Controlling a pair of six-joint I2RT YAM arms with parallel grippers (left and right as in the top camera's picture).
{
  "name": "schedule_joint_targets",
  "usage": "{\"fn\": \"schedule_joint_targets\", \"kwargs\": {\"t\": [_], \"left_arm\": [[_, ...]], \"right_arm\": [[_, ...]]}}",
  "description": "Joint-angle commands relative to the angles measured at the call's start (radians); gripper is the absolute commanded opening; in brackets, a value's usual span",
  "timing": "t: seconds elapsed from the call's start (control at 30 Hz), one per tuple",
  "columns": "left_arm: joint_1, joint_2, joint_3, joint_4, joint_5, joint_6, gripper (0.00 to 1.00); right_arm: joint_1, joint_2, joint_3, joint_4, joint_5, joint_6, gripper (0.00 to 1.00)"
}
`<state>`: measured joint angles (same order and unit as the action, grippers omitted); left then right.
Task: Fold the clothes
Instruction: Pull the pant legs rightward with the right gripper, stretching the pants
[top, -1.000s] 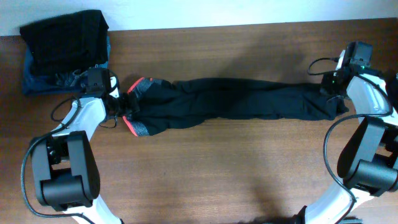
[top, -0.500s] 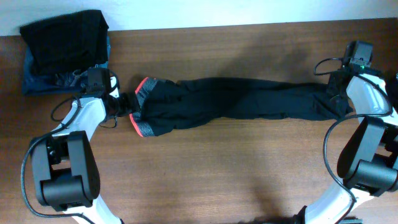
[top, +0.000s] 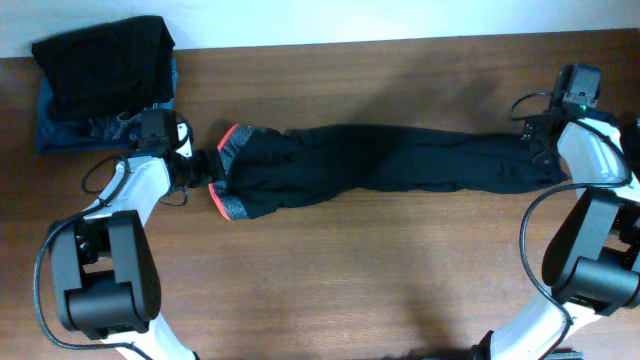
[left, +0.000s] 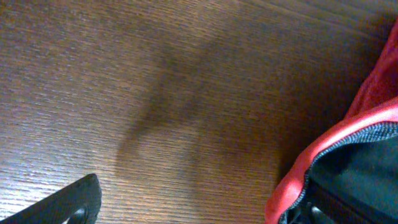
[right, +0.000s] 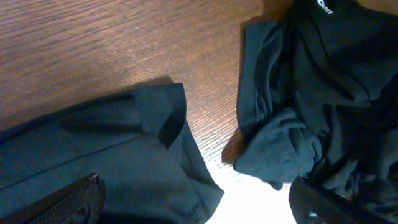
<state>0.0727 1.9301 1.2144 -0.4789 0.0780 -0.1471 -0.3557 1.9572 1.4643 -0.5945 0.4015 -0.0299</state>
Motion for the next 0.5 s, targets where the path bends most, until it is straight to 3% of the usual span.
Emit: {"fn": "schedule_joint_targets", "kwargs": {"t": [0.0, 0.13, 0.23, 0.33, 0.47], "left_arm": [[-0.003, -0.042, 0.022, -0.008, 0.020, 0.053, 0.99], [-0.028, -0.116, 0.024, -0.022, 0.122, 0.124, 0.93], [-0.082, -0.158, 0.024, -0.050, 0.140, 0.125, 0.61], [-0.142, -0.143, 0.023, -0.060, 0.144, 0.114, 0.43], [-0.194, -0.089, 0.023, -0.057, 0.143, 0.114, 0.30]], "right_arm": [[0.024, -0.042, 0.052, -0.027, -0.143, 0.003, 0.97], [0.056, -0.059, 0.060, -0.089, -0.386, -0.084, 0.64], [0.073, -0.036, 0.047, -0.125, -0.423, -0.086, 0.34], [0.074, -0.012, 0.014, -0.123, -0.424, -0.086, 0.22], [0.065, 0.041, 0.002, -0.121, -0.417, -0.066, 0.16]]}}
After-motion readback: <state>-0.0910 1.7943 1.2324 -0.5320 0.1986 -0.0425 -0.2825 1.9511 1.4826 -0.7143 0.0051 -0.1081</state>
